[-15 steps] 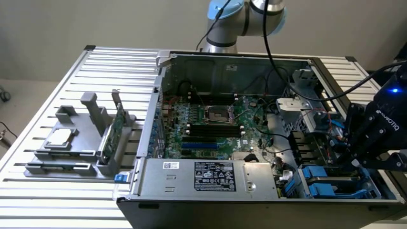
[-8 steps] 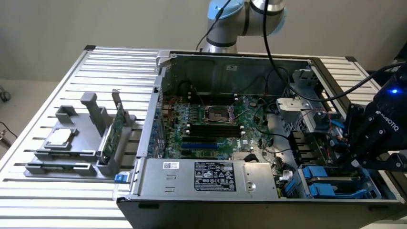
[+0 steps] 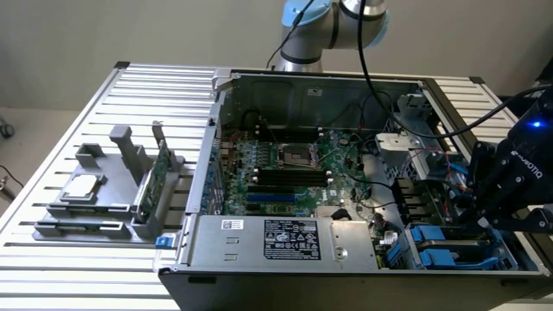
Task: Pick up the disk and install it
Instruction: 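Insert the first disk wire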
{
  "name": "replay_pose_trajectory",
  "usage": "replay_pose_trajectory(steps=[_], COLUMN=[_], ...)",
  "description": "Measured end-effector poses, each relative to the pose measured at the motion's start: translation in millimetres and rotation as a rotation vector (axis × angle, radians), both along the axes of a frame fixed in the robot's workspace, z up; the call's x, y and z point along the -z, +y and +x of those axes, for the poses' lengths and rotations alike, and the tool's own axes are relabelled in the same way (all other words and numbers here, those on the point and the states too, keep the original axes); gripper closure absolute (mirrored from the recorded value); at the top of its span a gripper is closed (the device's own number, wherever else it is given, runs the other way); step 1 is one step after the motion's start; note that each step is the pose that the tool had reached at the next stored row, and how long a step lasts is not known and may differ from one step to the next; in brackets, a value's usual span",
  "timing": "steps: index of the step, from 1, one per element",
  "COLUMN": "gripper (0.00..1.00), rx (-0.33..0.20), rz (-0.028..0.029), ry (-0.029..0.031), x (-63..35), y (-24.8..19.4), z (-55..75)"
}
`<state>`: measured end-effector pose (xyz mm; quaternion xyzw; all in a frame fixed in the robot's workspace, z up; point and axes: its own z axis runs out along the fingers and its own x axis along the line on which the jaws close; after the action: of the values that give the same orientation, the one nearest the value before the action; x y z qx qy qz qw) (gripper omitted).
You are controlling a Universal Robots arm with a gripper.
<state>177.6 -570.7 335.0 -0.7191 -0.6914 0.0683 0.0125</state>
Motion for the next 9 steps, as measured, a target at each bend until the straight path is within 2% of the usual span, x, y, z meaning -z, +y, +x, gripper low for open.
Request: replay_pose_trajectory(steps=[9], gripper=[0.84], rx=[0.000], rz=[-0.0007], ry=[0.0000], x=[2.8], y=[-0.1], z=[0.0])
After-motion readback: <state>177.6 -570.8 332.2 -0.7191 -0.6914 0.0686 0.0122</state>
